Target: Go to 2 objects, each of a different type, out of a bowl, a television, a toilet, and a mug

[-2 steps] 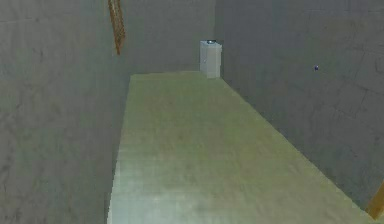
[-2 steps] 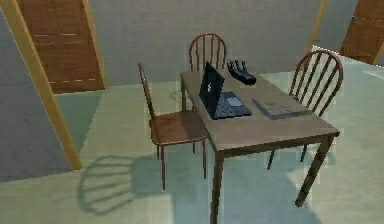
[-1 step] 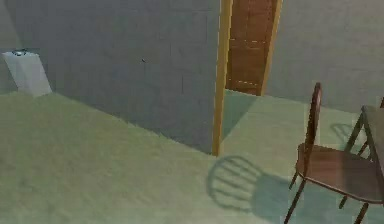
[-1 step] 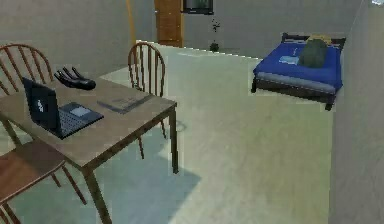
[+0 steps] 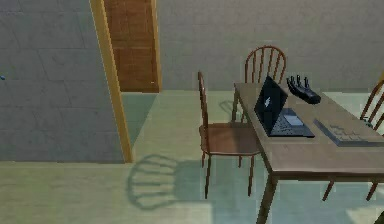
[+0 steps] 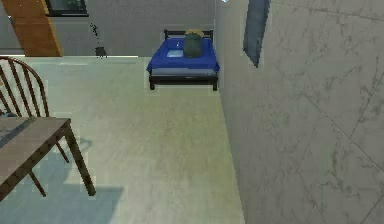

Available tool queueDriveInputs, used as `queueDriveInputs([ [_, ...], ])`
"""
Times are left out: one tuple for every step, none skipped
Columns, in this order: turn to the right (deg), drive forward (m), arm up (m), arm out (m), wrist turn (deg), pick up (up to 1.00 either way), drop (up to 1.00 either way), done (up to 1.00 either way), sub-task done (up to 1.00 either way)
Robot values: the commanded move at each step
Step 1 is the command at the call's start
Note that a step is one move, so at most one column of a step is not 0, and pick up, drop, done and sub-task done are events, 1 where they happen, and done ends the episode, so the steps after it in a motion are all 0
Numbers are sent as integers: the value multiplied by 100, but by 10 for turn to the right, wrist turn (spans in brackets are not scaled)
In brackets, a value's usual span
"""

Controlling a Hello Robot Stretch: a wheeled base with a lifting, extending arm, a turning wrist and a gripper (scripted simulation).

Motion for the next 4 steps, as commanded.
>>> queueDriveInputs([
  [0,30,0,0,0,0,0,0,0],
  [-450,0,0,0,0,0,0,0,0],
  [-300,0,0,0,0,0,0,0,0],
  [0,100,0,0,0,0,0,0,0],
])
